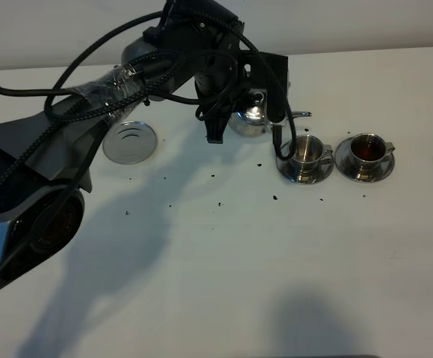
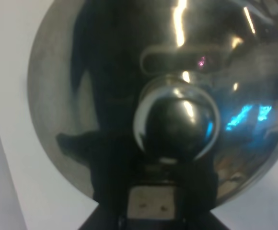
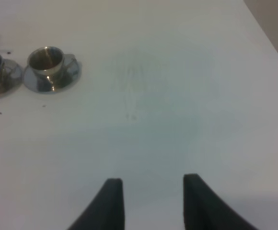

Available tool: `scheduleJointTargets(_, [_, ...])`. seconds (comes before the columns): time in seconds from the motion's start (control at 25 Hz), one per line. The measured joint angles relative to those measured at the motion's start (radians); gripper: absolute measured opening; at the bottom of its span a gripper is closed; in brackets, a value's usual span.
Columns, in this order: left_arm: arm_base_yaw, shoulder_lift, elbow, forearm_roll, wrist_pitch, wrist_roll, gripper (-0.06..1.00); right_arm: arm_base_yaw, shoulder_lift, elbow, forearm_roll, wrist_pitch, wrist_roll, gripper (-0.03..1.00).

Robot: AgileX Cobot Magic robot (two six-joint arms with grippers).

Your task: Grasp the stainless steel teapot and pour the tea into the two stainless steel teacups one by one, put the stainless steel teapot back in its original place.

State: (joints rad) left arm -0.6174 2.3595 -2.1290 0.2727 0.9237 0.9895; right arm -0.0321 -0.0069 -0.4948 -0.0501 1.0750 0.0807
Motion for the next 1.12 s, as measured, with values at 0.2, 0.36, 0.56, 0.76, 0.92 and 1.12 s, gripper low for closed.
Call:
scheduleJointTargets(0.2, [0.0,0.002,0.0,0.048,-0.019,0.07,0.23,0.0,0.0,0.0,0.0,0.0,0.0,0.29])
scheduleJointTargets(0.36, [0.0,0.002,0.0,0.082,-0.037,0.113,0.23,0.0,0.0,0.0,0.0,0.0,0.0,0.29])
scheduleJointTargets(0.56, [0.0,0.002,0.0,0.089,-0.067,0.244,0.23,0.0,0.0,0.0,0.0,0.0,0.0,0.29])
scheduleJointTargets(0.76, [-0.01,0.002,0.0,0.08,-0.136,0.255,0.23,0.0,0.0,0.0,0.0,0.0,0.0,0.29])
scheduleJointTargets(0.92, [-0.023,0.002,0.0,0.076,-0.174,0.261,0.23,0.0,0.0,0.0,0.0,0.0,0.0,0.29])
scheduleJointTargets(1.12, [-0.028,0.002,0.0,0.079,-0.224,0.303,0.23,0.0,0.0,0.0,0.0,0.0,0.0,0.29])
